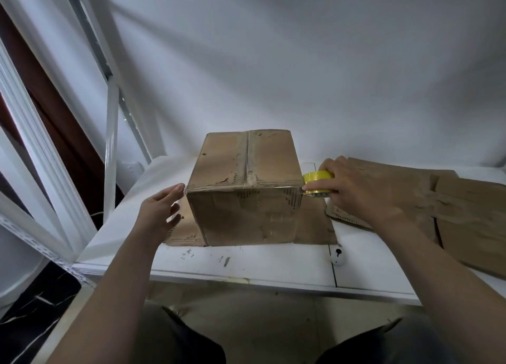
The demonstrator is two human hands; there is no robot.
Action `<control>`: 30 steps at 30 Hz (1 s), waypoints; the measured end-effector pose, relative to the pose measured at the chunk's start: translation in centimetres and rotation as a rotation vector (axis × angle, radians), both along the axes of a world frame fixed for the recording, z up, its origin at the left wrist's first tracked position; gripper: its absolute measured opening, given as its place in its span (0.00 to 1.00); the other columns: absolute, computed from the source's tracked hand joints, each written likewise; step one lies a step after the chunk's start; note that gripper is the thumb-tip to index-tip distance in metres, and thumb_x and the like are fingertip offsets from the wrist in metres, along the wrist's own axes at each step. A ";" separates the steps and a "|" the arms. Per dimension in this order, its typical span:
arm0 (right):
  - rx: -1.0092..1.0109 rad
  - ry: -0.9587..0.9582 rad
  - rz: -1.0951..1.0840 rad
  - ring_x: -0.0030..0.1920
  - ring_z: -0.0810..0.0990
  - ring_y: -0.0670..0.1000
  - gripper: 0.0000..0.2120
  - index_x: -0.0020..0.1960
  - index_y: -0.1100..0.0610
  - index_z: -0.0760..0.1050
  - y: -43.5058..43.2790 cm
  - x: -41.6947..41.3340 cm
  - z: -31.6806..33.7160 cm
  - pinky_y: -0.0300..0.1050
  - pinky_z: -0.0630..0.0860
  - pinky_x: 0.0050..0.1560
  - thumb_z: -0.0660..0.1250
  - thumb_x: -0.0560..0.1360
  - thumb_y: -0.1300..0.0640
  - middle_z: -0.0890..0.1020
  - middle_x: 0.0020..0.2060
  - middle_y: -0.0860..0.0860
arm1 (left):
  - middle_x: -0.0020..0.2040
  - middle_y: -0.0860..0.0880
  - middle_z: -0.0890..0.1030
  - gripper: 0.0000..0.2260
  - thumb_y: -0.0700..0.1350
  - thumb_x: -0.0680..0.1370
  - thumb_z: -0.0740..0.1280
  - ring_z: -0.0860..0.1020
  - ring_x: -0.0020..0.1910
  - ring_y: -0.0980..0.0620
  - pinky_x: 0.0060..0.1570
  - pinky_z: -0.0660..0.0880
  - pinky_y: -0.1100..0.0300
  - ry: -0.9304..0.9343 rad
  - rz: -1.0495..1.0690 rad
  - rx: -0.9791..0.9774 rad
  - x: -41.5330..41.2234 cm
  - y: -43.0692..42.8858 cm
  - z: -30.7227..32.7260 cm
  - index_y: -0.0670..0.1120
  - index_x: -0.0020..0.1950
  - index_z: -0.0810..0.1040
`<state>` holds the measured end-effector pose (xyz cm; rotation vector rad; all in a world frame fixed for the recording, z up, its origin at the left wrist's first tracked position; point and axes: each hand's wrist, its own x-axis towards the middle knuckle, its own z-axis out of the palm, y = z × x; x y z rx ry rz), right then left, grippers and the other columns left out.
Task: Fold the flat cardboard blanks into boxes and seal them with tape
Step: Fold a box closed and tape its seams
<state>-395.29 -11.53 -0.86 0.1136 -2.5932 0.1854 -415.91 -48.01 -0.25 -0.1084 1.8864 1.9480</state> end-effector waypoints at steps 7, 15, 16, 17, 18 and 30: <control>-0.068 0.081 0.010 0.48 0.63 0.50 0.32 0.61 0.41 0.78 0.2 -0.6 -2.1 0.51 0.69 0.43 0.65 0.69 0.73 0.70 0.48 0.48 | 0.53 0.51 0.84 0.11 0.53 0.80 0.70 0.77 0.54 0.47 0.52 0.77 0.51 0.150 0.149 -0.071 1.2 1.7 -1.4 0.48 0.58 0.83; -0.114 0.093 -0.021 0.47 0.64 0.51 0.23 0.54 0.47 0.85 -0.9 -0.5 -1.9 0.49 0.66 0.45 0.64 0.70 0.69 0.75 0.47 0.52 | 0.59 0.48 0.83 0.14 0.53 0.84 0.61 0.78 0.59 0.47 0.59 0.74 0.50 0.520 0.169 -0.445 1.8 2.4 -2.0 0.49 0.62 0.81; -0.116 0.086 -0.028 0.47 0.63 0.51 0.23 0.54 0.47 0.86 -1.0 -0.4 -1.9 0.49 0.66 0.45 0.64 0.70 0.69 0.76 0.47 0.52 | 0.60 0.48 0.82 0.14 0.53 0.85 0.60 0.78 0.60 0.46 0.61 0.74 0.48 0.522 0.153 -0.469 1.7 2.4 -1.9 0.50 0.63 0.80; -0.118 0.081 -0.033 0.47 0.63 0.51 0.22 0.54 0.46 0.85 -1.1 -0.3 -1.8 0.49 0.66 0.46 0.64 0.70 0.68 0.75 0.48 0.52 | 0.60 0.47 0.82 0.14 0.54 0.85 0.59 0.78 0.61 0.44 0.62 0.74 0.46 0.526 0.134 -0.498 1.6 2.4 -1.9 0.51 0.64 0.79; -0.119 0.079 -0.035 0.48 0.64 0.51 0.22 0.54 0.45 0.85 -1.2 -0.3 -1.8 0.49 0.66 0.46 0.65 0.71 0.68 0.75 0.48 0.51 | 0.61 0.47 0.82 0.15 0.54 0.85 0.58 0.78 0.62 0.43 0.64 0.73 0.43 0.533 0.109 -0.534 1.4 2.4 -1.8 0.52 0.67 0.77; -0.143 0.078 -0.056 0.49 0.65 0.53 0.21 0.55 0.43 0.82 -1.3 -0.2 -1.8 0.51 0.67 0.47 0.65 0.71 0.66 0.72 0.50 0.47 | 0.70 0.45 0.77 0.15 0.44 0.85 0.59 0.69 0.74 0.43 0.73 0.62 0.51 1.049 0.000 -0.660 3.8 3.4 -0.3 0.44 0.70 0.75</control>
